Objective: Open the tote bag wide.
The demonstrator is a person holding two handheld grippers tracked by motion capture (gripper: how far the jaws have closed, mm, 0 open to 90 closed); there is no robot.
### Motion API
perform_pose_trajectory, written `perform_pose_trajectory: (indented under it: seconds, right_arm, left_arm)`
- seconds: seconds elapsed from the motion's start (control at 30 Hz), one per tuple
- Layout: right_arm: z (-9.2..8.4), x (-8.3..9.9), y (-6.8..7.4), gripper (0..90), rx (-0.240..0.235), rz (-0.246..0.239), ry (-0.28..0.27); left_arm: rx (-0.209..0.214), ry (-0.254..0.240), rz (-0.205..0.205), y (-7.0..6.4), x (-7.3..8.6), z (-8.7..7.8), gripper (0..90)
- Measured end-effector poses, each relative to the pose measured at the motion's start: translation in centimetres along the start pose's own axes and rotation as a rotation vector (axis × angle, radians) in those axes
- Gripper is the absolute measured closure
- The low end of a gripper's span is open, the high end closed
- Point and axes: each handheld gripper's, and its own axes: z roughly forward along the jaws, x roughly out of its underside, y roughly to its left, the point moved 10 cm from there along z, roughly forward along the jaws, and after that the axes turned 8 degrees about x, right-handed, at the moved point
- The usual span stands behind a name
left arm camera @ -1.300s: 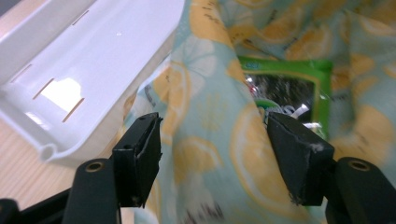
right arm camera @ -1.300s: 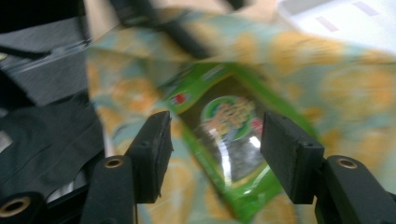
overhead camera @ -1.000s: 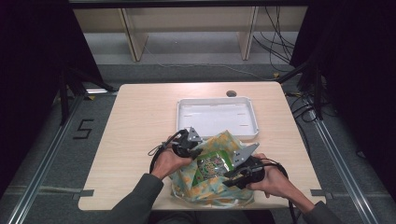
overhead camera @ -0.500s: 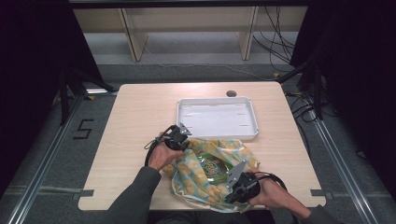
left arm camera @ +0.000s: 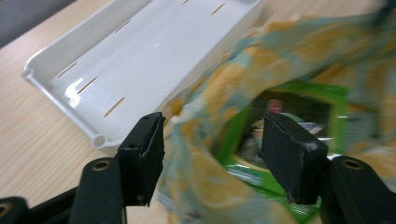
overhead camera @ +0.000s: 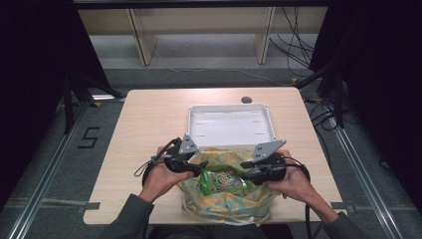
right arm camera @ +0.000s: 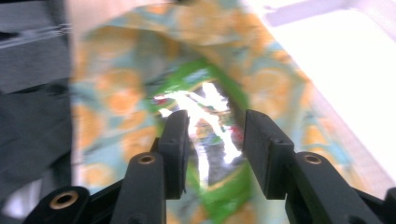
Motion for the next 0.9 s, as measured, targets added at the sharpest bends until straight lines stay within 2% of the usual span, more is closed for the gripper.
perform_pose_trajectory:
  seconds: [0.03,0.07,0.1,0.13,0.17,0.23,0.27,0.3,0.33,0.4,0.43,0.47,0.5,0.53,0.57,0.6,0.63,0.67,0.7,0.73,0.77,0.8,0.83,0.9]
  right_arm:
    - [0.2,0.0,-0.3,61.4,0.008,-0.005,0.012]
    - [0.6,0.1,-0.8,60.7,0.025,-0.007,0.016]
    - [1.0,0.2,-1.2,60.0,0.049,0.010,0.033]
    - [1.5,0.4,-1.3,59.8,0.040,0.008,0.049]
    - [2.0,0.6,-1.5,59.6,0.049,0.014,0.060]
    - [3.1,1.0,-1.7,58.1,0.050,-0.006,0.090]
    - [3.7,1.0,-2.0,57.0,0.054,-0.039,0.094]
    - [4.1,1.3,-2.1,55.1,0.064,-0.033,0.116]
    - [4.5,1.5,-2.0,54.7,0.071,-0.016,0.143]
    - [5.5,1.9,-2.5,54.8,0.089,-0.047,0.171]
    - [5.9,2.0,-2.6,55.2,0.093,-0.052,0.183]
    - [6.4,2.2,-2.8,57.2,0.096,-0.068,0.199]
    - [6.8,2.2,-3.1,59.4,0.107,-0.089,0.208]
    - [7.1,2.4,-3.3,63.1,0.119,-0.084,0.226]
    - [7.3,2.5,-3.5,68.4,0.122,-0.111,0.233]
    - [7.6,2.6,-3.9,76.0,0.140,-0.115,0.244]
    - [7.8,2.7,-4.1,81.0,0.146,-0.116,0.249]
    - [7.9,2.8,-4.5,85.3,0.153,-0.138,0.260]
    - [8.1,3.0,-4.6,87.9,0.150,-0.121,0.280]
    - [8.3,3.1,-5.3,89.4,0.176,-0.130,0.281]
    - [8.4,3.1,-5.4,90.0,0.174,-0.111,0.290]
    - [8.6,3.0,-6.0,90.0,0.187,-0.115,0.280]
    - [8.7,3.1,-6.3,90.0,0.196,-0.095,0.285]
    - [8.8,3.1,-7.1,90.0,0.209,-0.072,0.289]
  left_arm:
    - [0.039,-0.003,-0.026,-1.2,0.2,-0.2,39.4]
    - [0.068,-0.009,-0.024,-2.2,0.3,-0.4,39.4]
    - [0.091,-0.008,-0.029,-3.1,0.6,-0.4,39.5]
    - [0.123,0.002,-0.024,-4.0,1.1,-0.2,39.2]
    - [0.148,0.014,-0.019,-4.7,1.6,0.0,38.6]
    - [0.188,0.053,-0.016,-6.0,2.9,0.7,38.0]
    - [0.206,0.070,-0.013,-6.5,3.5,1.1,36.9]
    - [0.222,0.088,-0.004,-7.0,4.1,1.5,36.2]
    - [0.228,0.110,0.005,-7.2,4.6,1.8,35.9]
    - [0.237,0.135,0.000,-7.7,5.5,2.8,35.6]
    - [0.250,0.189,0.045,-7.7,6.1,3.1,35.5]
    - [0.248,0.177,0.023,-8.0,6.2,3.6,35.5]
    - [0.248,0.189,0.018,-8.1,6.5,4.0,36.0]
    - [0.248,0.200,0.026,-8.1,6.7,4.1,37.3]
    - [0.253,0.218,0.044,-8.1,6.9,4.3,39.6]
    - [0.246,0.214,0.035,-8.2,7.0,4.5,44.5]
    - [0.262,0.232,0.078,-8.4,7.3,4.5,51.9]
    - [0.270,0.240,0.084,-8.7,7.6,4.6,58.5]
    - [0.268,0.244,0.110,-8.9,7.7,4.8,67.2]
    - [0.267,0.253,0.128,-9.0,7.9,4.8,74.0]
    - [0.271,0.261,0.139,-9.2,8.0,4.9,80.1]
    - [0.277,0.265,0.147,-9.4,8.1,4.9,86.0]
    - [0.281,0.269,0.153,-9.6,8.3,5.0,89.4]
    - [0.284,0.282,0.169,-10.0,8.6,5.0,89.6]
